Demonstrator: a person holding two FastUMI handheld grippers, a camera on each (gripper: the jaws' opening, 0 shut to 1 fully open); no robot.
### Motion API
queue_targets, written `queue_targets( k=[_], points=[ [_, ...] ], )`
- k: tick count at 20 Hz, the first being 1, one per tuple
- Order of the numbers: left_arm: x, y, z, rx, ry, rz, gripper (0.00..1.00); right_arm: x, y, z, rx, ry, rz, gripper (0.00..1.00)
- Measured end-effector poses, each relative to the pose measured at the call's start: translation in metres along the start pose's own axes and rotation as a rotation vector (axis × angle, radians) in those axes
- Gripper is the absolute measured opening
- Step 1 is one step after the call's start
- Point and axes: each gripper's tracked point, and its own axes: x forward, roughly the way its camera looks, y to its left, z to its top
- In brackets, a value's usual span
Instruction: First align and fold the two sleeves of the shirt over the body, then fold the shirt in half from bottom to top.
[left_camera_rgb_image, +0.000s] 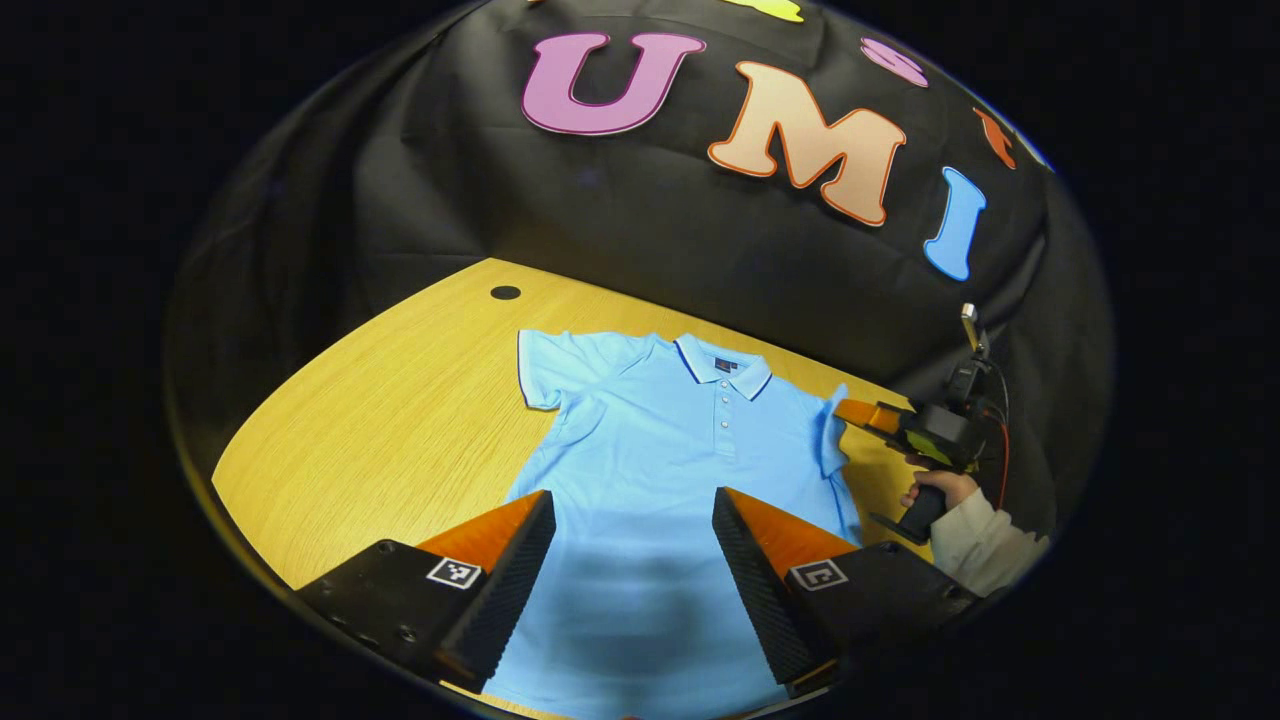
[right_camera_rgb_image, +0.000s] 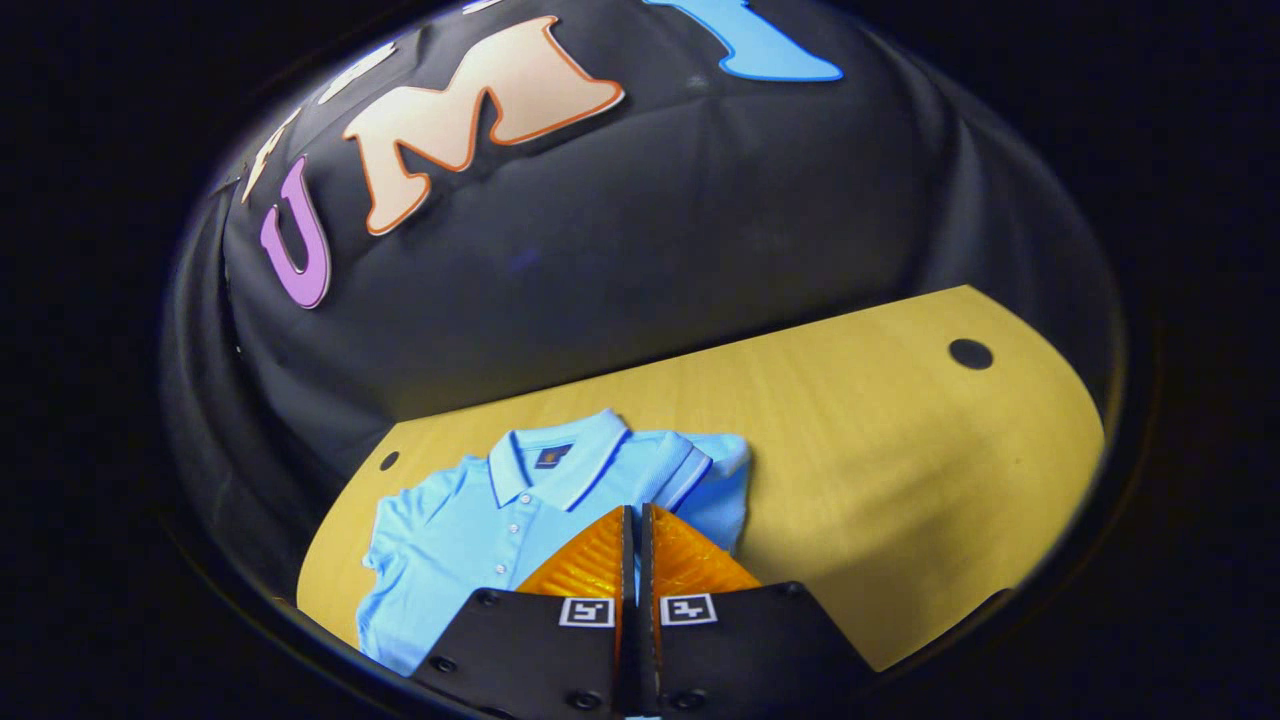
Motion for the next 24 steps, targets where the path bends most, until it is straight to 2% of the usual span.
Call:
queue_targets(
  k=[4,5,6,7,8,10,13,15,18,19,20,21,24],
  points=[
    [0.001,0.004,-0.007,-0.021,0.003,0.007,0.95,0.012,0.035,-0.029,0.035,0.066,0.084,0.02],
    [0.001,0.005,-0.009,-0.025,0.007,0.010,0.96,0.013,0.043,-0.034,0.042,0.076,0.106,0.17],
    [0.001,0.006,-0.012,-0.028,0.011,0.011,0.95,0.012,0.052,-0.040,0.045,0.087,0.136,0.18],
    [0.002,0.007,-0.013,-0.031,0.012,0.010,0.95,-0.003,0.053,-0.038,0.033,0.095,0.152,0.36],
    [0.004,0.008,-0.013,-0.032,0.011,0.006,0.95,0.005,0.054,-0.048,0.006,0.108,0.145,0.54],
    [0.013,0.011,-0.008,-0.025,0.004,-0.002,0.96,-0.008,0.049,-0.051,-0.061,0.123,0.131,0.97],
    [0.029,0.017,0.011,-0.011,-0.014,-0.032,0.95,-0.032,0.047,-0.045,-0.145,0.101,0.109,0.98],
    [0.049,0.027,0.032,0.002,-0.037,-0.055,0.95,-0.056,0.045,-0.044,-0.160,0.106,0.096,0.98],
    [0.083,0.050,0.060,0.033,-0.052,-0.069,0.95,-0.087,0.038,-0.035,-0.163,0.080,0.048,0.93],
    [0.095,0.057,0.067,0.040,-0.051,-0.077,0.95,-0.096,0.034,-0.033,-0.164,0.070,0.022,0.98],
    [0.107,0.063,0.074,0.047,-0.050,-0.089,0.95,-0.106,0.032,-0.032,-0.163,0.062,-0.003,0.93],
    [0.121,0.071,0.082,0.056,-0.053,-0.098,0.95,-0.115,0.030,-0.030,-0.155,0.054,-0.027,0.98],
    [0.163,0.099,0.091,0.089,-0.016,-0.096,0.95,-0.141,0.026,-0.032,-0.085,0.043,-0.088,0.98]
  ],
)
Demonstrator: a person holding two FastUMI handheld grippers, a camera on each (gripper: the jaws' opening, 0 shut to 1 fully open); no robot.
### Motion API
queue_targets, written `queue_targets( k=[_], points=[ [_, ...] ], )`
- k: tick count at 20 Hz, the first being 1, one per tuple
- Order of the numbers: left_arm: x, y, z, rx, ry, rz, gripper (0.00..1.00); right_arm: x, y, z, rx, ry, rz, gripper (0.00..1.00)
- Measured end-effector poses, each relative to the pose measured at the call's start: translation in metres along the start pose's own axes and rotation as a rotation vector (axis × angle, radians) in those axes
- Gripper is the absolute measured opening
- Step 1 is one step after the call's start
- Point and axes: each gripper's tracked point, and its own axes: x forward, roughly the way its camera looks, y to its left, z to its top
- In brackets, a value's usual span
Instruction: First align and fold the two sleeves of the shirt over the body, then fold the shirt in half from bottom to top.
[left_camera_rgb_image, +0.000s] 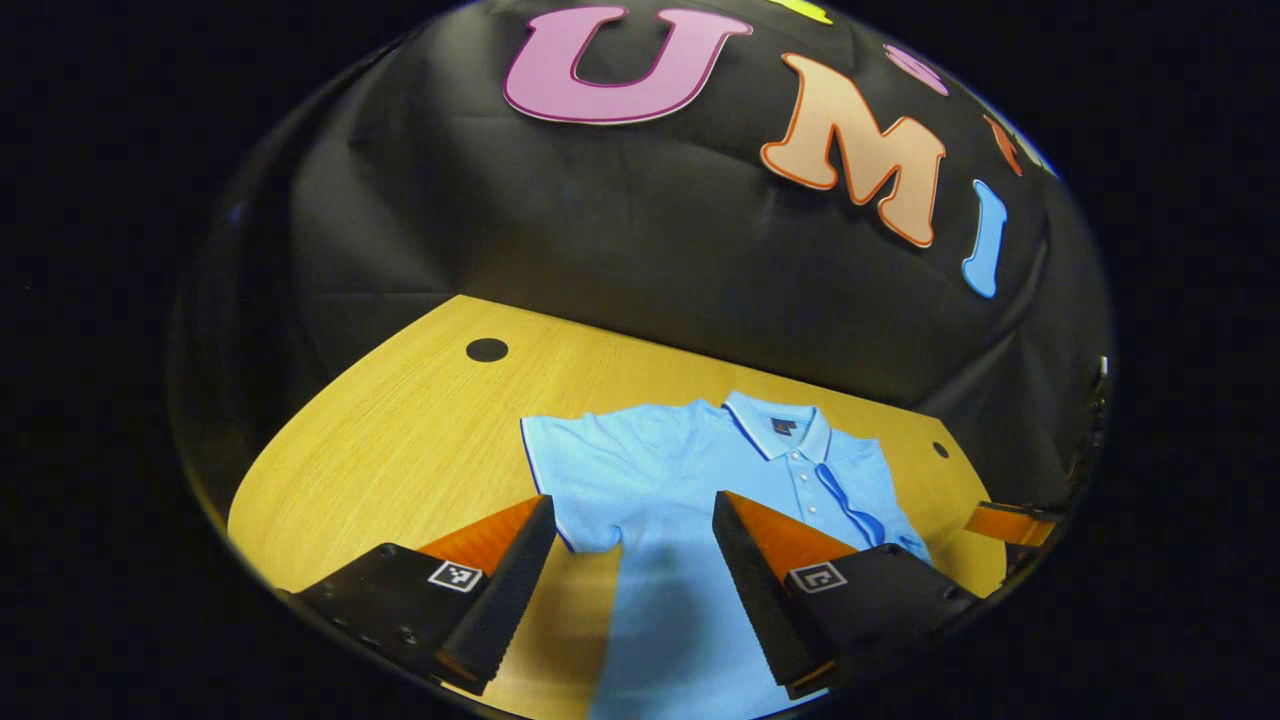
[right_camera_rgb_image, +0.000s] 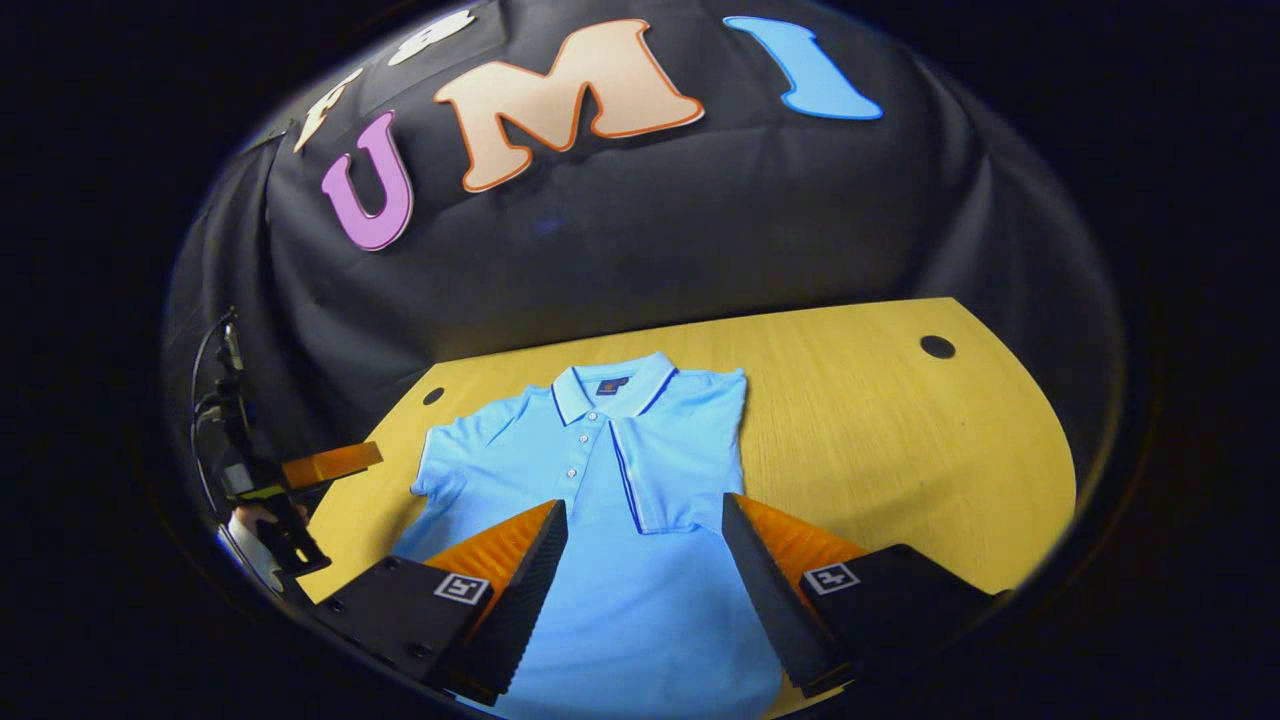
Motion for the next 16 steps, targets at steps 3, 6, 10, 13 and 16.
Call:
queue_targets(
  k=[3,6,10,13,16],
  points=[
    [0.034,0.022,-0.006,-0.042,0.076,-0.003,0.95,-0.021,-0.016,-0.007,0.052,-0.013,-0.081,0.98],
    [0.060,0.037,-0.012,-0.064,0.118,-0.009,0.94,-0.042,-0.034,-0.016,0.085,-0.018,-0.168,0.98],
    [0.077,0.045,-0.021,-0.015,0.158,0.001,0.94,-0.059,-0.049,-0.021,0.119,-0.028,-0.243,0.98],
    [0.082,0.044,-0.021,0.007,0.157,0.001,0.89,-0.068,-0.051,-0.019,0.116,-0.042,-0.265,0.98],
    [0.085,0.056,-0.025,0.058,0.176,0.053,0.80,-0.073,-0.052,-0.021,0.116,-0.042,-0.278,0.98]
  ],
)
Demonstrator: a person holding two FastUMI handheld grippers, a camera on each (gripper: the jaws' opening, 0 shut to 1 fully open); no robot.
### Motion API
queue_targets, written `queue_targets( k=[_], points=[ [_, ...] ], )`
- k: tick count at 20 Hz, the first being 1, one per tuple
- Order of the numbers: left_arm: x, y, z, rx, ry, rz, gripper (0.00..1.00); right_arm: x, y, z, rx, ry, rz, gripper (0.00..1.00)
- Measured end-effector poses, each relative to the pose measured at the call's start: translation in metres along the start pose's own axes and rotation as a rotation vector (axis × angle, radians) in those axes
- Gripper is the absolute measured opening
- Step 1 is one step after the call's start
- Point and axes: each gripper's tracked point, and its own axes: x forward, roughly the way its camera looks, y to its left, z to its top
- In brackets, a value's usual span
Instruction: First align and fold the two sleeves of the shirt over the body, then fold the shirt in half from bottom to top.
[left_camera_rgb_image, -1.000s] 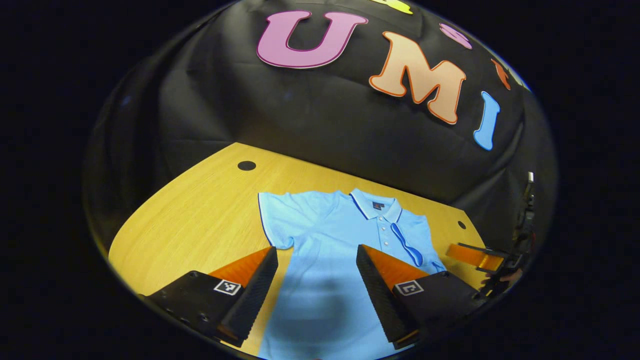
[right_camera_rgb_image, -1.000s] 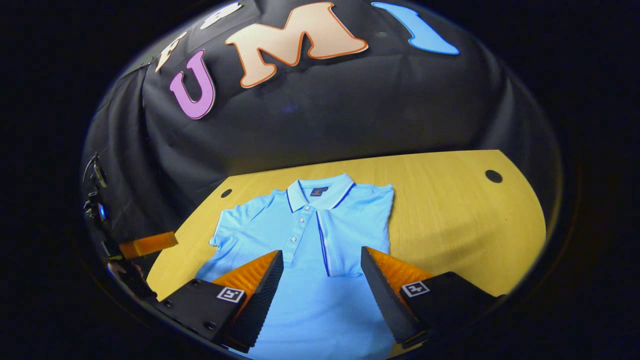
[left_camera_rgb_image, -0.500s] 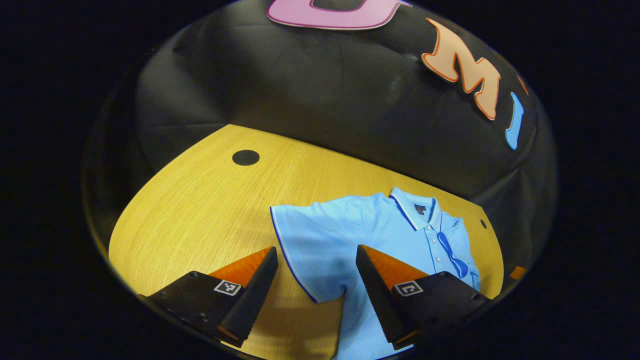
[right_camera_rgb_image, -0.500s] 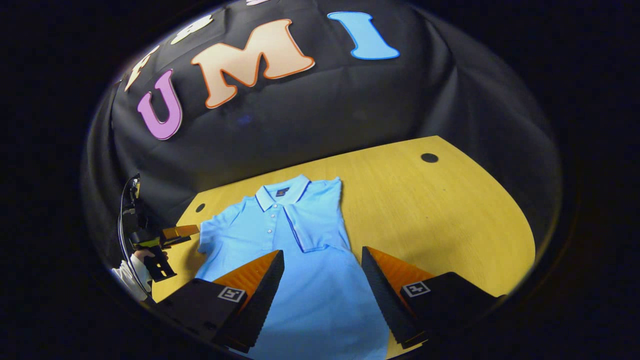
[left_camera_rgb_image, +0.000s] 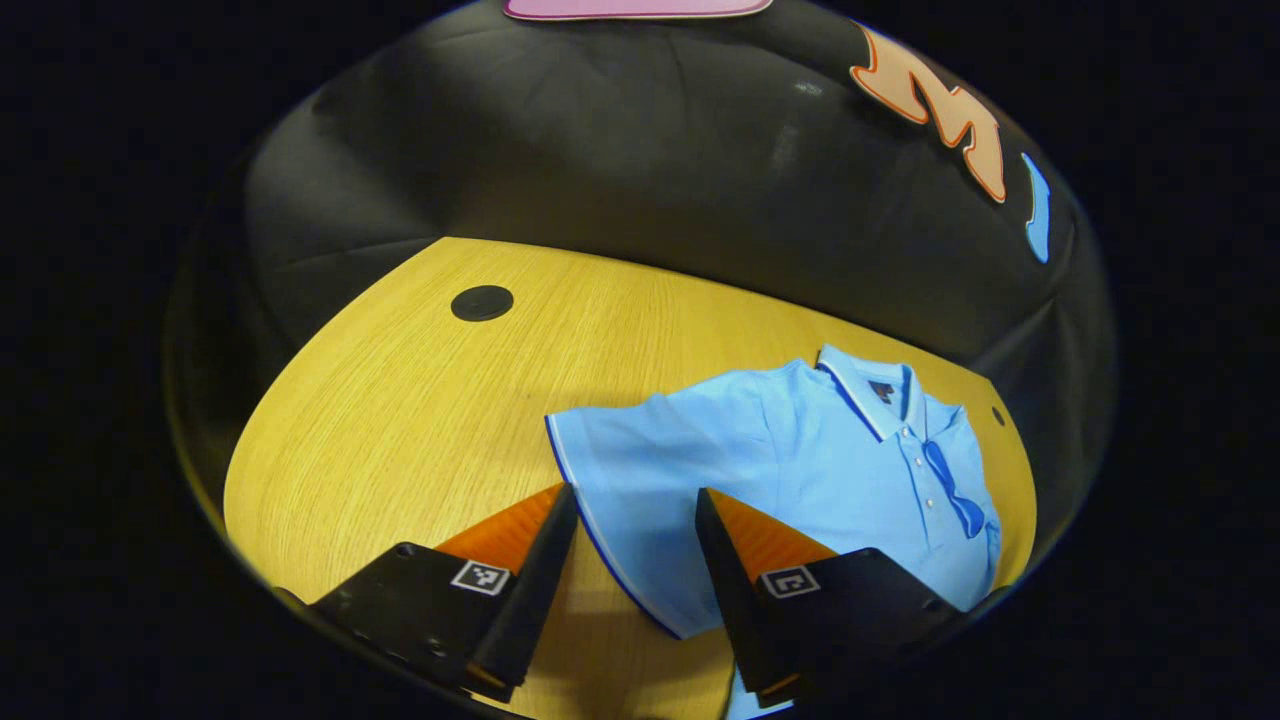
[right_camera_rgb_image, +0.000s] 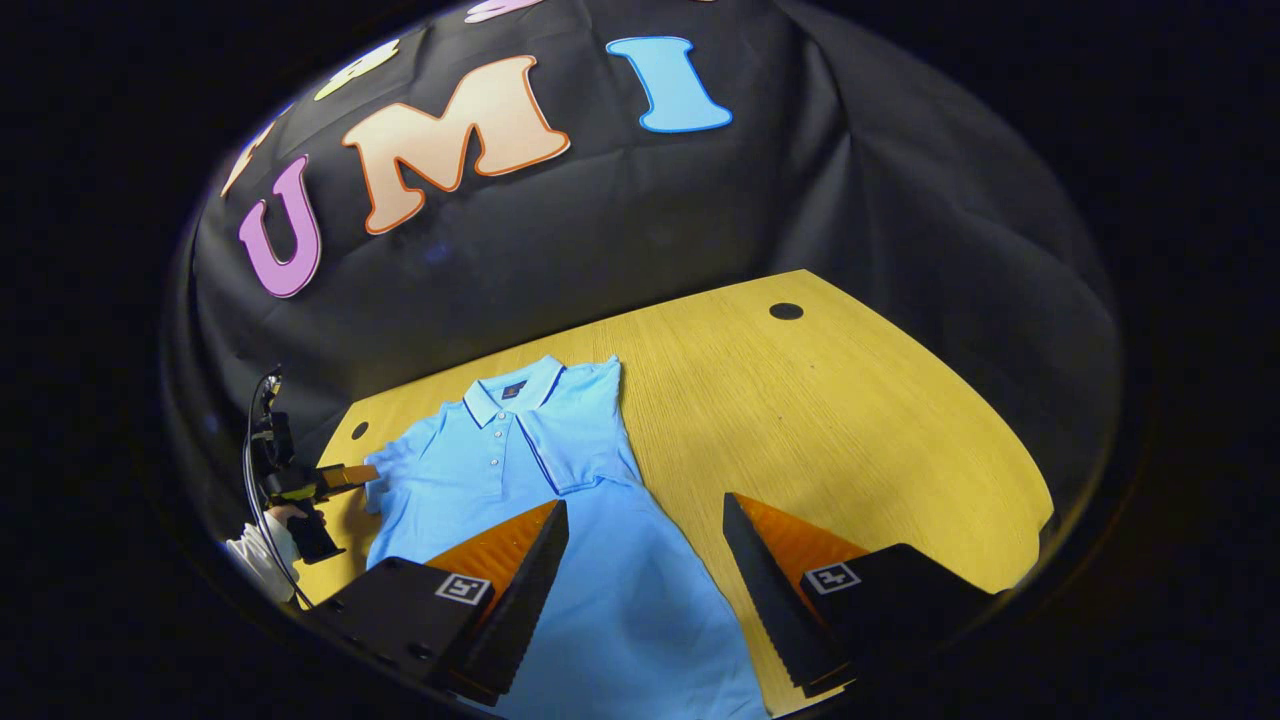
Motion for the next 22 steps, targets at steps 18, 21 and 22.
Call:
queue_targets(
  k=[18,21,22],
  points=[
    [0.006,-0.015,0.005,0.079,-0.049,0.002,0.00,-0.003,-0.014,-0.002,-0.008,0.013,-0.013,0.98],
    [-0.006,-0.033,0.017,0.002,-0.100,-0.070,0.00,-0.001,-0.015,-0.005,-0.019,0.019,-0.009,0.98],
    [-0.011,-0.041,0.021,-0.005,-0.110,-0.088,0.00,-0.001,-0.016,-0.006,-0.025,0.023,-0.006,0.98]
  ],
)
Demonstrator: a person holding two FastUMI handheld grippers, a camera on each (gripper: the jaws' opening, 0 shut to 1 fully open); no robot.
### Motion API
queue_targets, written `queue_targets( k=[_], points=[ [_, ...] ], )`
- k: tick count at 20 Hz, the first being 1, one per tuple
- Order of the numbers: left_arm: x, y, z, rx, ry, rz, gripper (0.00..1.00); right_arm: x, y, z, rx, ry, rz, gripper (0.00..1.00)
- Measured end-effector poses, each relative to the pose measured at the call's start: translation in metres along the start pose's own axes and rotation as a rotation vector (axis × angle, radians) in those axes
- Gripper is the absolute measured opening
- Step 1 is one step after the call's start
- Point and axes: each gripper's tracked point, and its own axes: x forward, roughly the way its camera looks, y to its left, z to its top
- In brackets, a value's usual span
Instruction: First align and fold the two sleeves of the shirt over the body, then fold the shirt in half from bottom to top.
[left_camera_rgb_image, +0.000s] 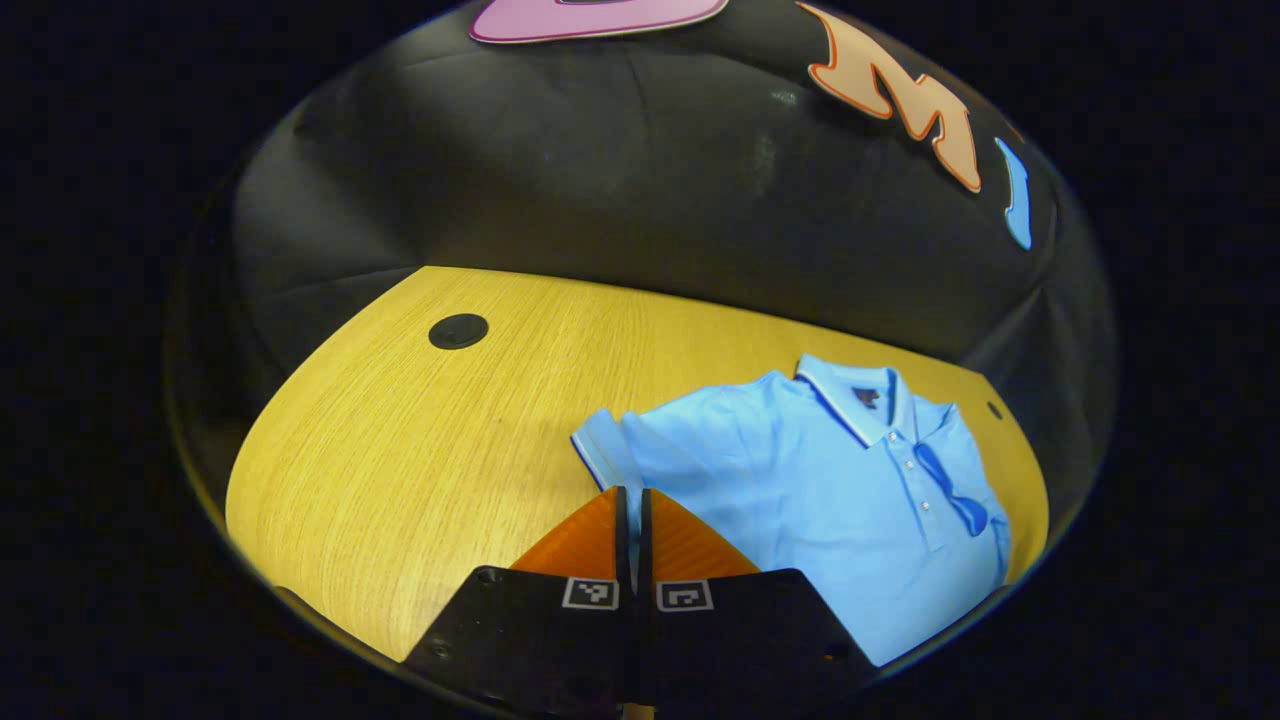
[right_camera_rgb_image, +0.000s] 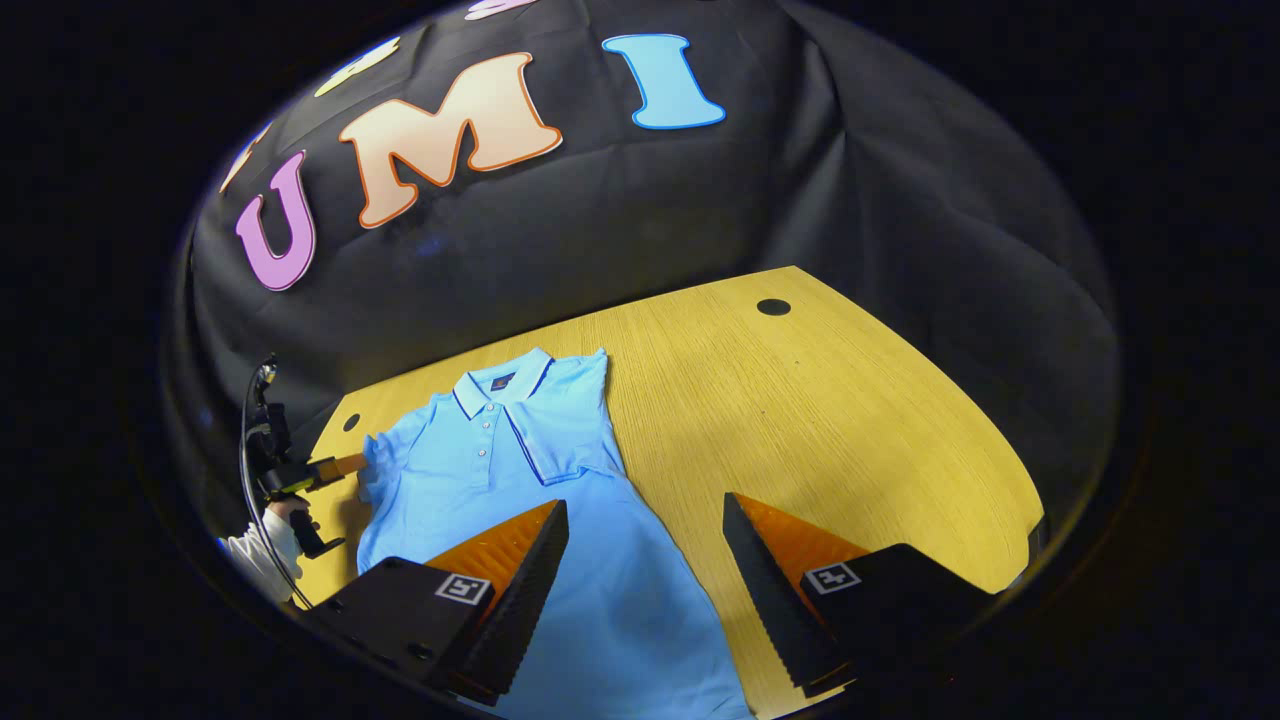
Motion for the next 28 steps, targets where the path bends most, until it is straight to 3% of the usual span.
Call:
queue_targets(
  k=[7,13,14,16,19,23,28],
  points=[
    [-0.005,-0.117,0.019,0.055,-0.042,-0.153,0.00,0.003,0.002,-0.005,0.004,0.019,0.062,0.98],
    [0.013,-0.191,-0.016,0.135,0.027,-0.189,0.00,0.001,-0.013,-0.010,-0.028,0.033,0.096,0.98],
    [0.010,-0.200,-0.021,0.138,0.034,-0.205,0.05,-0.001,-0.016,-0.011,-0.039,0.038,0.103,0.98],
    [-0.010,-0.215,-0.027,0.116,0.031,-0.241,0.29,-0.002,-0.020,-0.016,-0.067,0.046,0.124,0.98],
    [-0.043,-0.205,-0.035,0.074,-0.007,-0.191,0.99,-0.011,-0.025,-0.031,-0.133,0.065,0.167,0.98],
    [-0.109,-0.167,-0.061,0.061,-0.045,-0.073,0.96,-0.026,-0.021,-0.063,-0.202,0.094,0.224,0.98],
    [-0.216,-0.125,-0.122,0.054,-0.022,0.035,0.96,-0.064,-0.025,-0.117,-0.231,0.136,0.223,0.98]
  ],
)
